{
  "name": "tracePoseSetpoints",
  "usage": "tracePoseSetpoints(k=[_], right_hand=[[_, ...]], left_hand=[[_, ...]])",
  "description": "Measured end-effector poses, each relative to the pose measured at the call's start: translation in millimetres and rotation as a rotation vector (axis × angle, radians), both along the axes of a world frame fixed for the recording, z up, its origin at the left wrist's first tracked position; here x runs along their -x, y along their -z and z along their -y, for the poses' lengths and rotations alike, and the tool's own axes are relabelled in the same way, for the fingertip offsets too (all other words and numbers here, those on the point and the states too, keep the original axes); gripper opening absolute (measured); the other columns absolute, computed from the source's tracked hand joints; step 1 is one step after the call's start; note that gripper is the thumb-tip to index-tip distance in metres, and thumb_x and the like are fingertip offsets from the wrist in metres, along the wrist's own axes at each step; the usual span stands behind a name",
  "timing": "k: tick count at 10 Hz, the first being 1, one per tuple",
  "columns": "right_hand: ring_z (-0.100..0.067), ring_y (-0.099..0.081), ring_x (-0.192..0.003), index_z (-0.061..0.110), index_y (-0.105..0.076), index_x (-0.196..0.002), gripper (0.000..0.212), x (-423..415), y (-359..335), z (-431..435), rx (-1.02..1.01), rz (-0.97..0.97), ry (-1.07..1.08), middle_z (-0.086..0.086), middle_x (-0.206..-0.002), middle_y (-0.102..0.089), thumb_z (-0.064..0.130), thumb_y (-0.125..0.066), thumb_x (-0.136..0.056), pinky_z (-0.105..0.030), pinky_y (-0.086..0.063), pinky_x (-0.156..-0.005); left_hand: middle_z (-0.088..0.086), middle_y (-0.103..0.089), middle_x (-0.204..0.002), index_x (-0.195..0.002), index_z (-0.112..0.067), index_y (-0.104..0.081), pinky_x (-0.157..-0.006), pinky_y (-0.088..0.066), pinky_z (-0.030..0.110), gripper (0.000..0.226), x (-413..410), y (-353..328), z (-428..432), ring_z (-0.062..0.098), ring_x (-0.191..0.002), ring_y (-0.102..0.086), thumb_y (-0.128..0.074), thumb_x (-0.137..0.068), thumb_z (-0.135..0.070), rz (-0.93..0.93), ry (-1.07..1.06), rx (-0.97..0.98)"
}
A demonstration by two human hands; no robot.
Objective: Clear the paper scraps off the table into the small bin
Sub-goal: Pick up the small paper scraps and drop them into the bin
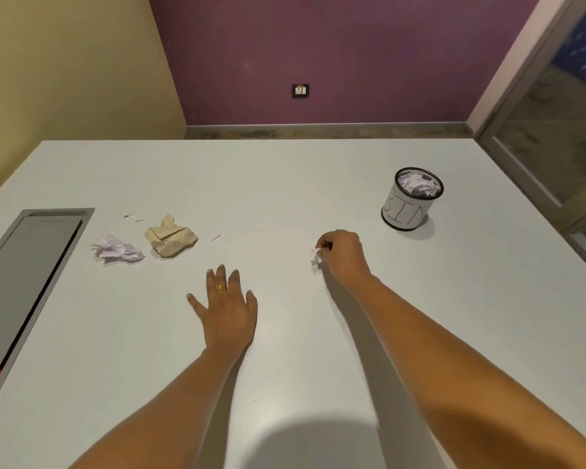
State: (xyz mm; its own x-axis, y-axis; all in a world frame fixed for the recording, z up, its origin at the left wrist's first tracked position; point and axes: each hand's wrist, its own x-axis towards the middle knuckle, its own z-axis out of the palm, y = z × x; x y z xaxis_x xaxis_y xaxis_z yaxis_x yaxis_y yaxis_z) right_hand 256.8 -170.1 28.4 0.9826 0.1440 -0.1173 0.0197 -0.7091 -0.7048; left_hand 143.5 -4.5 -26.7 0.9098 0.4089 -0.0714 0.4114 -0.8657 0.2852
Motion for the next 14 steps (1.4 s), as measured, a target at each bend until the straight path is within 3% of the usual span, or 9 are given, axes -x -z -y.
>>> tracePoseSetpoints(k=[1,2,3,6,9,10,11,12,14], right_hand=[[-0.024,-0.063,-0.076,-0.003,-0.069,-0.095,0.02,-28,-21,36,0.028,0.168,0.173,-0.02,-0.097,-0.068,-0.007,-0.052,-0.086,-0.014,-0.043,-0.062],[-0.027,-0.062,-0.087,-0.002,-0.069,-0.099,0.022,-55,-42,69,0.01,0.299,0.312,-0.02,-0.101,-0.069,-0.006,-0.052,-0.086,-0.005,-0.035,-0.062],[-0.026,-0.061,-0.101,0.002,-0.07,-0.102,0.024,-77,-56,91,0.016,0.319,0.413,-0.014,-0.11,-0.068,-0.003,-0.052,-0.087,-0.013,-0.036,-0.078],[-0.038,-0.062,-0.099,-0.004,-0.067,-0.107,0.033,-120,-62,111,0.283,0.325,0.293,-0.023,-0.111,-0.065,-0.014,-0.044,-0.085,-0.038,-0.054,-0.088],[-0.039,-0.057,-0.093,-0.009,-0.065,-0.104,0.03,-118,-46,110,0.571,0.226,0.137,-0.024,-0.092,-0.063,-0.015,-0.042,-0.085,-0.037,-0.046,-0.078],[-0.039,-0.056,-0.104,-0.009,-0.064,-0.103,0.031,-118,-46,108,0.585,0.18,0.098,-0.026,-0.106,-0.064,-0.015,-0.04,-0.084,-0.039,-0.047,-0.084],[-0.041,-0.055,-0.107,-0.006,-0.062,-0.105,0.031,-119,-47,108,0.561,0.154,0.079,-0.024,-0.102,-0.06,-0.013,-0.038,-0.085,-0.042,-0.047,-0.086],[-0.042,-0.053,-0.11,0.002,-0.059,-0.117,0.036,-119,-46,110,0.518,0.164,0.095,-0.025,-0.117,-0.059,-0.008,-0.04,-0.087,-0.047,-0.046,-0.092],[-0.04,-0.059,-0.096,0.0,-0.06,-0.112,0.029,-115,-43,111,0.405,0.32,0.154,-0.026,-0.107,-0.062,-0.007,-0.042,-0.09,-0.035,-0.044,-0.07]], left_hand=[[0.006,-0.018,-0.156,-0.142,-0.014,-0.026,-0.111,-0.009,0.063,0.049,-6,3,9,0.022,-0.146,-0.008,-0.031,-0.097,-0.031,-0.001,-0.003,0.006],[0.009,-0.024,-0.154,-0.142,-0.012,-0.029,-0.111,-0.012,0.064,0.05,-4,7,12,0.024,-0.145,-0.015,-0.032,-0.096,-0.031,0.022,-0.008,-0.032],[0.01,-0.029,-0.152,-0.14,-0.011,-0.034,-0.109,-0.015,0.065,0.049,-5,9,12,0.026,-0.144,-0.02,-0.037,-0.094,-0.03,0.035,-0.016,-0.038],[0.01,-0.033,-0.15,-0.137,-0.011,-0.037,-0.108,-0.016,0.065,0.048,-9,12,11,0.026,-0.143,-0.022,-0.039,-0.093,-0.031,0.024,-0.033,-0.043],[0.009,-0.033,-0.15,-0.137,-0.012,-0.036,-0.108,-0.018,0.064,0.048,-9,9,13,0.026,-0.142,-0.023,-0.038,-0.093,-0.031,0.011,-0.034,-0.08],[0.01,-0.033,-0.15,-0.137,-0.011,-0.036,-0.108,-0.017,0.064,0.048,-8,10,13,0.026,-0.142,-0.023,-0.038,-0.093,-0.031,0.018,-0.034,-0.068],[0.008,-0.031,-0.151,-0.138,-0.013,-0.035,-0.109,-0.016,0.063,0.049,-8,10,13,0.025,-0.143,-0.021,-0.036,-0.094,-0.032,0.007,-0.038,-0.074],[0.008,-0.031,-0.151,-0.139,-0.013,-0.034,-0.109,-0.016,0.063,0.049,-9,10,13,0.025,-0.143,-0.021,-0.036,-0.094,-0.032,0.009,-0.038,-0.076],[0.008,-0.03,-0.152,-0.139,-0.013,-0.033,-0.11,-0.015,0.063,0.049,-9,10,13,0.024,-0.143,-0.02,-0.035,-0.094,-0.033,0.012,-0.041,-0.066]])
